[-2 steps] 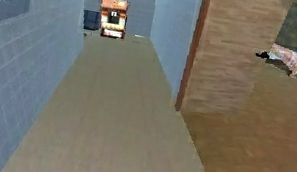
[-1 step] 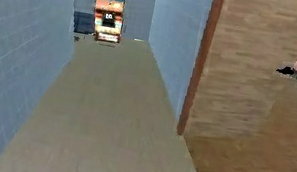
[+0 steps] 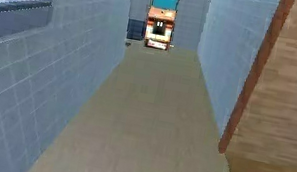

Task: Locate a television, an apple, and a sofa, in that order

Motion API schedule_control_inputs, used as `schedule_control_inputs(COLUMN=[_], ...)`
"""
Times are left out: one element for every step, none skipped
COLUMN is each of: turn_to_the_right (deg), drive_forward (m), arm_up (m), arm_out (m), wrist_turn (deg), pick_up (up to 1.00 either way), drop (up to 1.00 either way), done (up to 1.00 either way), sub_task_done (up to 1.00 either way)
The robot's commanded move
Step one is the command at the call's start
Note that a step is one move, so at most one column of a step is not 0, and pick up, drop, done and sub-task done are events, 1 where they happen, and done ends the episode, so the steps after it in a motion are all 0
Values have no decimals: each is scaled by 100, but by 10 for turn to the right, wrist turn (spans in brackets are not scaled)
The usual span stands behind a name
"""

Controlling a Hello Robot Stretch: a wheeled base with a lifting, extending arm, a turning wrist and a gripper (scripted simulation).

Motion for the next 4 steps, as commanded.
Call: schedule_control_inputs(turn_to_the_right=[0,-60,0,30], drive_forward=[100,0,70,0], arm_up=[0,0,0,0], arm_out=[0,0,0,0], wrist_turn=[0,0,0,0], pick_up=[0,0,0,0], drop=[0,0,0,0], done=[0,0,0,0], sub_task_done=[0,0,0,0])
